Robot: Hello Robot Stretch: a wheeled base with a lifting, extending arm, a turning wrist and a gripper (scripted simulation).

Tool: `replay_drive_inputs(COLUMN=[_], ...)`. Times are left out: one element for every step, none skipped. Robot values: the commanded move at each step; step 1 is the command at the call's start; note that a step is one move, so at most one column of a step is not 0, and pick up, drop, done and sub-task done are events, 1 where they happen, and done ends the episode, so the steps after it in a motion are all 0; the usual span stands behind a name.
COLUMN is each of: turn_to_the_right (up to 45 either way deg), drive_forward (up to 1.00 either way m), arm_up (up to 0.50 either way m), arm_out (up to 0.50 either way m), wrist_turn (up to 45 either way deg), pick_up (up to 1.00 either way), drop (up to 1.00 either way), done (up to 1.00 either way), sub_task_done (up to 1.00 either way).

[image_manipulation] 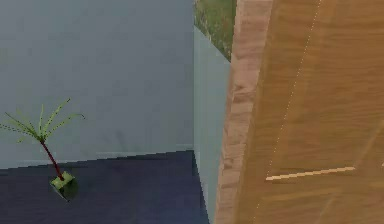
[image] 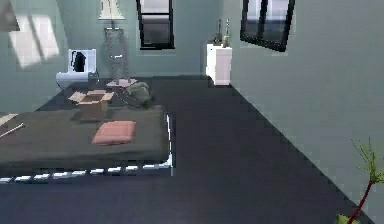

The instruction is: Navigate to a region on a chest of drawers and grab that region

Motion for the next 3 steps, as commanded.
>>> replay_drive_inputs(turn_to_the_right=[18.0, 0.0, 6.0], drive_forward=[0.0, 1.0, 0.0], arm_up=[0.0, 0.0, 0.0], arm_out=[0.0, 0.0, 0.0], wrist_turn=[0.0, 0.0, 0.0], pick_up=[0.0, 0.0, 0.0], drop=[0.0, 0.0, 0.0], done=[0.0, 0.0, 0.0], sub_task_done=[0.0, 0.0, 0.0])
